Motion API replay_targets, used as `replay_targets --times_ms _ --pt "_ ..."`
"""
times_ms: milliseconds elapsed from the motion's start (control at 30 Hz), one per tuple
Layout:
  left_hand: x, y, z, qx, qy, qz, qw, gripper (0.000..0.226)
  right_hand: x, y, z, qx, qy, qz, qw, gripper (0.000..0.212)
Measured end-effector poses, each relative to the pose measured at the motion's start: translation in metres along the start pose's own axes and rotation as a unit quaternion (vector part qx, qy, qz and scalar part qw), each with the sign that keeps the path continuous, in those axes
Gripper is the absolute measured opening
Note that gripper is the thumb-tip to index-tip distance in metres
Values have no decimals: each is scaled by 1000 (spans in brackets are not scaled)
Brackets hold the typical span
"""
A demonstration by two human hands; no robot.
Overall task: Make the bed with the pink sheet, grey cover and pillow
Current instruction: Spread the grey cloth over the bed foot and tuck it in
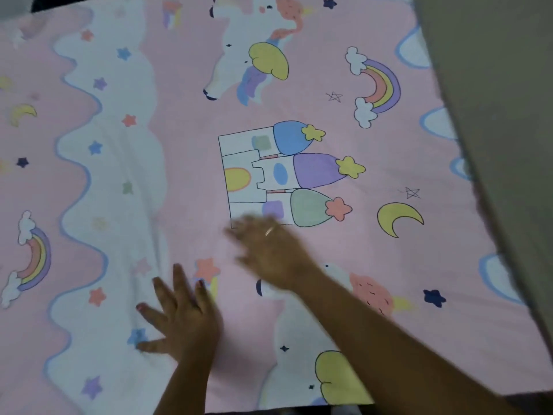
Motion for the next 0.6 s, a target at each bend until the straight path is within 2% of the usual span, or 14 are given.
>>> replay_targets --times_ms 67,133,233,300,400,500,533,600 --pt "0 -2 2 -19 22 4 1000 57 -64 18 11 -45 -118 -50 991 53" --pt "4 -1 8 -60 56 1 997 52 -114 31 8 -43 -200 -114 972 60" --pt "-8 5 14 -70 19 -15 997 54 -108 14 7 -34 -232 -152 960 64" --pt "-23 12 21 -69 -27 -20 997 56 -66 -8 10 -21 -192 -122 974 66" --pt "-19 14 29 -100 53 -56 992 59 -8 -24 10 25 -55 -75 995 69" --pt "1 18 23 -122 53 -54 990 63 3 -16 17 55 65 5 996 64" --pt "9 19 19 -138 48 -51 988 59 -3 -9 24 29 70 25 997 62" --pt "19 17 15 -138 47 -42 988 49 -34 3 35 -52 -12 -5 999 60"
Point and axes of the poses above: each hand's wrist, its own z-axis towards the middle knuckle, its own y-axis out of the back of the hand, x = y × z, the point moved 3 cm from there along z, towards the middle knuckle, and after that the axes turned 1 degree about -y, right-handed, at the moved point
